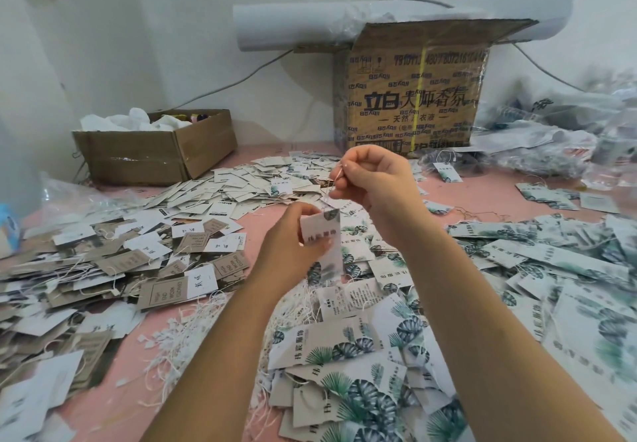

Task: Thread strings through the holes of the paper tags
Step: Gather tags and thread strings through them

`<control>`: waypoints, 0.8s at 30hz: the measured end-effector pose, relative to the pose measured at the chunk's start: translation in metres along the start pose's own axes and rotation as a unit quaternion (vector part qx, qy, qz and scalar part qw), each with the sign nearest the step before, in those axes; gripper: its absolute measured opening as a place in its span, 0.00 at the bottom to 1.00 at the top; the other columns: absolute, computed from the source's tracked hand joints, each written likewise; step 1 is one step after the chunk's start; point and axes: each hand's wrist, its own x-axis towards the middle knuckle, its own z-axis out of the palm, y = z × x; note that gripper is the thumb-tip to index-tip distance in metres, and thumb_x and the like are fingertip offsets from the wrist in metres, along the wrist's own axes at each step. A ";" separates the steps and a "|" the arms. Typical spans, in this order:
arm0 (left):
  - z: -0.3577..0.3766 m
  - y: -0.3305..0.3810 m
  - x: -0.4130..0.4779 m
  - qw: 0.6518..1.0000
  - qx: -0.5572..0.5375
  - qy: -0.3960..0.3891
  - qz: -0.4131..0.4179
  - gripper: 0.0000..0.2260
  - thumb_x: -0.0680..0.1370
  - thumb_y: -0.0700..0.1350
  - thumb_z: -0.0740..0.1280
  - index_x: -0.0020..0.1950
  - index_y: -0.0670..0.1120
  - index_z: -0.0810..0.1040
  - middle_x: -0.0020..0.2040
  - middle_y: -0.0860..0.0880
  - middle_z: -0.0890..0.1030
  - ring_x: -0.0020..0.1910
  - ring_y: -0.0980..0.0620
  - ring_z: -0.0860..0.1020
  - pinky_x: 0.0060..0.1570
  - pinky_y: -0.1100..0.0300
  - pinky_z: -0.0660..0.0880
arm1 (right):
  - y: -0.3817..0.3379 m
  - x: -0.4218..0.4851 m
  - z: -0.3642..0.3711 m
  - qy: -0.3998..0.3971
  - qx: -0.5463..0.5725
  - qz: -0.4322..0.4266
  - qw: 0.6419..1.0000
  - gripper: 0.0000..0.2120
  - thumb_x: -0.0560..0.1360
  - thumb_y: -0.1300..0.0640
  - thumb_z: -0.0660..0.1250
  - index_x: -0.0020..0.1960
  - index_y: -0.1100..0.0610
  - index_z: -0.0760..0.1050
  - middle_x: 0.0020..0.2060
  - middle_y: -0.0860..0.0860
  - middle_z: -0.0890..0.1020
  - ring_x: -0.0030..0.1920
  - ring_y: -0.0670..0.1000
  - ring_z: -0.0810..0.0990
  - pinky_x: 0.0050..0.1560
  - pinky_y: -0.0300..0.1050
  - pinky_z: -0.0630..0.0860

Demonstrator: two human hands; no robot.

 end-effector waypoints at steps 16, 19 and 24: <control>-0.014 0.005 0.002 0.976 -0.195 0.093 -0.031 0.09 0.66 0.46 0.74 0.44 0.51 0.78 0.35 0.56 0.84 0.33 0.60 0.80 0.30 0.66 0.75 | 0.010 -0.002 -0.004 -0.155 -0.230 0.162 0.947 0.10 0.77 0.61 0.62 0.48 0.68 0.77 0.40 0.60 0.81 0.40 0.52 0.80 0.44 0.43 0.78; -0.013 0.007 0.001 0.980 -0.178 0.079 -0.043 0.12 0.67 0.57 0.69 0.42 0.50 0.77 0.31 0.56 0.82 0.30 0.59 0.79 0.26 0.67 0.74 | 0.010 -0.003 -0.006 -0.152 -0.260 0.137 0.944 0.03 0.75 0.64 0.66 0.45 0.63 0.78 0.37 0.54 0.82 0.35 0.48 0.80 0.38 0.38 0.78; -0.013 0.001 0.001 0.971 -0.181 0.093 -0.127 0.31 0.68 0.70 0.45 0.34 0.51 0.79 0.28 0.53 0.81 0.28 0.58 0.78 0.26 0.65 0.70 | 0.004 0.000 -0.022 -0.180 -0.281 0.196 0.922 0.07 0.74 0.69 0.64 0.50 0.61 0.75 0.41 0.54 0.83 0.39 0.51 0.82 0.37 0.39 0.78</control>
